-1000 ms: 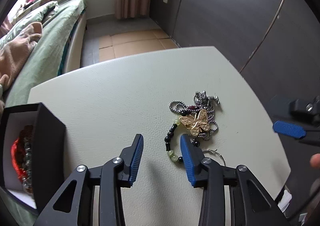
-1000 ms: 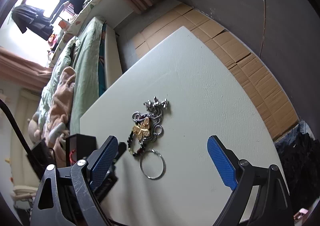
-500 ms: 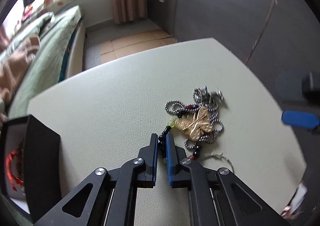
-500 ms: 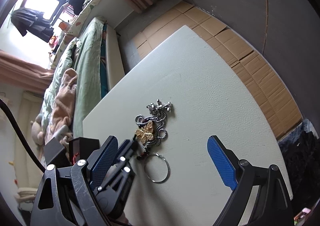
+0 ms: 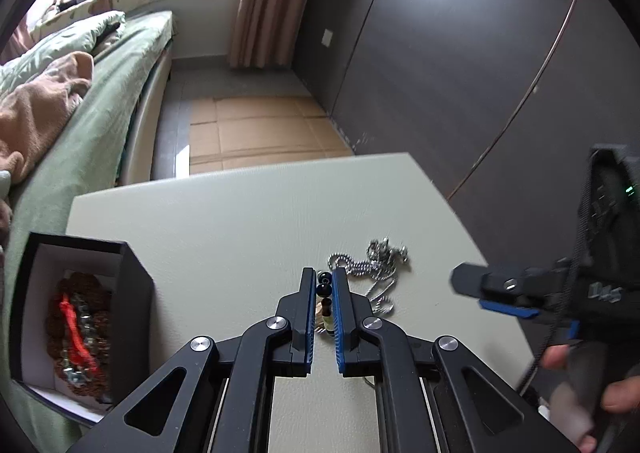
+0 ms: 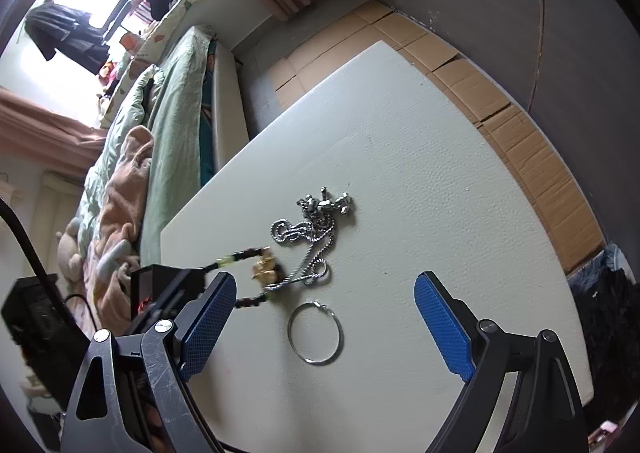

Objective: Organize jewelry
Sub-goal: 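Carry the bead bracelet toward the box with the left tool while the right grasps the silver hoop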

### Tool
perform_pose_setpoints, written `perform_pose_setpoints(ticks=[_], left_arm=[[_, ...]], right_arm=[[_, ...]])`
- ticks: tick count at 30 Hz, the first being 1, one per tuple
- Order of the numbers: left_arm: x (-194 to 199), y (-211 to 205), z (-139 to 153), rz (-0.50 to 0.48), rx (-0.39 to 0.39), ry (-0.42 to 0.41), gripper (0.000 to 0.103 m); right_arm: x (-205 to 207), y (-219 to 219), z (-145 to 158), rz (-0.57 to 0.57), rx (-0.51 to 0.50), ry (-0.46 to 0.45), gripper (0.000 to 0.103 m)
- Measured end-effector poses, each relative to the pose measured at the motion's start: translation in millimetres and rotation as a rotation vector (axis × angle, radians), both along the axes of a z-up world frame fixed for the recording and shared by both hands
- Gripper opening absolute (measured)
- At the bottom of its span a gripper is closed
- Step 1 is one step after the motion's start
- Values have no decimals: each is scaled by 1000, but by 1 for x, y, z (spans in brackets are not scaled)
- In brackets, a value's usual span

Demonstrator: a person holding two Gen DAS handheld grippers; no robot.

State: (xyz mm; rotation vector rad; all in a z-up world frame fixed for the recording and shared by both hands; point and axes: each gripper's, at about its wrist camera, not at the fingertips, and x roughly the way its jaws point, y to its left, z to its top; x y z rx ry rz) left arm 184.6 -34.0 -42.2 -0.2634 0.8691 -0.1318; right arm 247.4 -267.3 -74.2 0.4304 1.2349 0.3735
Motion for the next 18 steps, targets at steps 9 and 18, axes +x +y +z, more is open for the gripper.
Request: perform_pose_setpoints(ticks=[9,18], left_arm=[[-15,23,24,7,-89,-59,8],[-28,43,49,2,-170,-134,8]], right_arm=[[-4,14,-4,34,-29,-3,91],[-4,29,-7,58,-49,-18,91]])
